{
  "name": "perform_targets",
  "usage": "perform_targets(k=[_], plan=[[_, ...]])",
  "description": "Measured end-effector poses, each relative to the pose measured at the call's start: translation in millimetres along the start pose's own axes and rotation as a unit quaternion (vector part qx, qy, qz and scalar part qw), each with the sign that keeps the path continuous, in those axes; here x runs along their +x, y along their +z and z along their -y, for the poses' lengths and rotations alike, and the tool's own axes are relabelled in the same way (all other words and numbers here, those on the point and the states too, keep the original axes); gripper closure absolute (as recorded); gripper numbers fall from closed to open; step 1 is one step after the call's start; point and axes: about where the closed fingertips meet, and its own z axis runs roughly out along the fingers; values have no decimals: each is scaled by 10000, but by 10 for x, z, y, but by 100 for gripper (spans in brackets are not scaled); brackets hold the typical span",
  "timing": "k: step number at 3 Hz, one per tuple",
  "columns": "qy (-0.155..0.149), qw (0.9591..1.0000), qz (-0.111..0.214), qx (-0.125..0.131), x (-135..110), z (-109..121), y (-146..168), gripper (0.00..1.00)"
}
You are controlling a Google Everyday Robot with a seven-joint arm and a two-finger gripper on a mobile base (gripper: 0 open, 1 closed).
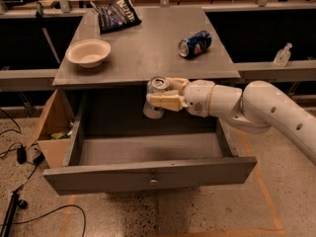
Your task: Place 7up can into top drawer
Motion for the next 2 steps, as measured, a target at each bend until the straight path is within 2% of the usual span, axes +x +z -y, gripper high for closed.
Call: perform_targets(k=[1,2], plan=[[105,9991,-41,-412,407,11,86,100],[6,9940,-236,-1065,744,41,234,100]])
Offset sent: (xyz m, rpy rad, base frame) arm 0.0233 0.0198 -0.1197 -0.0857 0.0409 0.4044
